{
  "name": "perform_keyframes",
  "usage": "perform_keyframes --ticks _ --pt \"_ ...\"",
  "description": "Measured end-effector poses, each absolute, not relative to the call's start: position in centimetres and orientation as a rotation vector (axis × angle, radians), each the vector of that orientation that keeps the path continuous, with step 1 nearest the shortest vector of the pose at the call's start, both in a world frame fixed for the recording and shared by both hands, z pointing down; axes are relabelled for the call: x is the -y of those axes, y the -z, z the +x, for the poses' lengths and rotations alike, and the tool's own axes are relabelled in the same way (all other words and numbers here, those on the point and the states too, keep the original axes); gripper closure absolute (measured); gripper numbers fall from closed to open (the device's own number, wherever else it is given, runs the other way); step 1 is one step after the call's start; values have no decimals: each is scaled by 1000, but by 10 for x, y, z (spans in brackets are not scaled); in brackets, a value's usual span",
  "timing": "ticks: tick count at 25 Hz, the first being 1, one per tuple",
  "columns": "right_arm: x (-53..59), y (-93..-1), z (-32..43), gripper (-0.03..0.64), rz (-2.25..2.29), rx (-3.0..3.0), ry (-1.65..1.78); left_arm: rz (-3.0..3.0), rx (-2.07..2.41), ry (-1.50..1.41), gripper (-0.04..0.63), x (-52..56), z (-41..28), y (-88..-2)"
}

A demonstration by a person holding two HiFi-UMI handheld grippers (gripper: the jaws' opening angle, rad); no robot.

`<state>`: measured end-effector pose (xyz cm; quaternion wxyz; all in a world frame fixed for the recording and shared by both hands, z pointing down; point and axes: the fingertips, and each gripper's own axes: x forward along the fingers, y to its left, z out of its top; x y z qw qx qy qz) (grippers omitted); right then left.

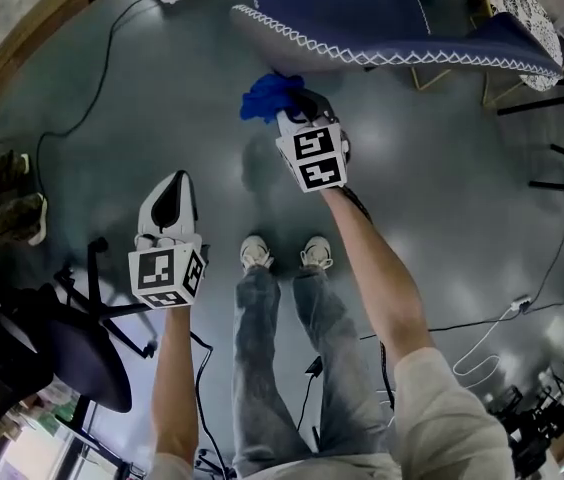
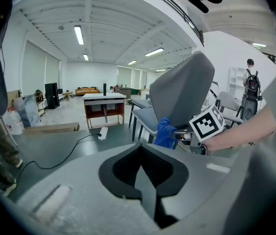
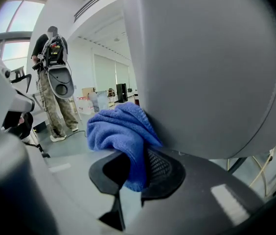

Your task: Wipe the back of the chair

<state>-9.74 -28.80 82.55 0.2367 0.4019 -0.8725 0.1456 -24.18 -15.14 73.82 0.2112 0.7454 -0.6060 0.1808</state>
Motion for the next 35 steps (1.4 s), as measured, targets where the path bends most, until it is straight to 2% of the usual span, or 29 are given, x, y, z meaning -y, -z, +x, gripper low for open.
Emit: perform_keyframes --ticks 7,21,27,35 --pt "306 -822 -65 571 1117 2377 -377 2094 1638 -503 591 174 -206 -742" --pt "350 -815 114 571 1353 2228 -348 2272 1429 -516 591 221 -61 -734" --pt "369 -811 185 571 1466 2147 -344 2313 1377 -526 591 229 -28 -734" --pt "378 -807 238 571 1521 2086 -324 2348 1316 -548 591 237 3 -734"
